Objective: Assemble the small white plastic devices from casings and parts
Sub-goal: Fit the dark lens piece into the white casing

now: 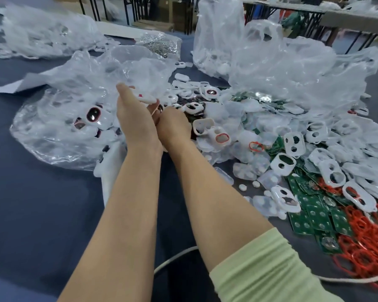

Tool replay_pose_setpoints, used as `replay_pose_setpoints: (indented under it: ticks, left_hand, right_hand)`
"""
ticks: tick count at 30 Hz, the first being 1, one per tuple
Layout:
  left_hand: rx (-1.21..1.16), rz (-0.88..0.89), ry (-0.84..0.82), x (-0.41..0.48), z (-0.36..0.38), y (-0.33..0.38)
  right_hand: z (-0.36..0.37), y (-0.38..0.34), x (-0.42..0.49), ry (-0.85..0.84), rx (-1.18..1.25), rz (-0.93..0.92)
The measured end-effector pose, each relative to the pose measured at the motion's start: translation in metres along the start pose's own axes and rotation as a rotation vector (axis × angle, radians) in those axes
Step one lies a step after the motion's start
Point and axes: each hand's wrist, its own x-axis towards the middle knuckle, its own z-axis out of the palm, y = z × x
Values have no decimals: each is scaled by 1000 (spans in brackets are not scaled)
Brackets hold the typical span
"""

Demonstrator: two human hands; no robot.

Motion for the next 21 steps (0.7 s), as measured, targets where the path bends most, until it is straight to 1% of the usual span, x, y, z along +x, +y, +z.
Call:
replay_pose_setpoints:
  ticks: [5,8,12,14,16,18,21]
  left_hand:
    - [169,59,-108,-9,10,-14]
    - [240,43,-215,-22,22,-28]
    - [353,40,-381,-51,46,-51]
    - [417,2,-454,-66,57,-64]
    - [504,-40,-529,-82,67,-77]
    - [553,-78,-601,-97,75,-88]
    - [569,-119,-683,-112,80,-103]
  right_hand:
    - [-40,24,-4,112,332,27]
    - [-73,59,-17,138,408,71]
    - [-107,111,-41,168,436,197]
    - [-122,133,-56,209,542,264]
    - [-136,154,-69,277,565,295]
    - [-146,171,-82,333,647,312]
    - [-154,191,-97,357,829,293]
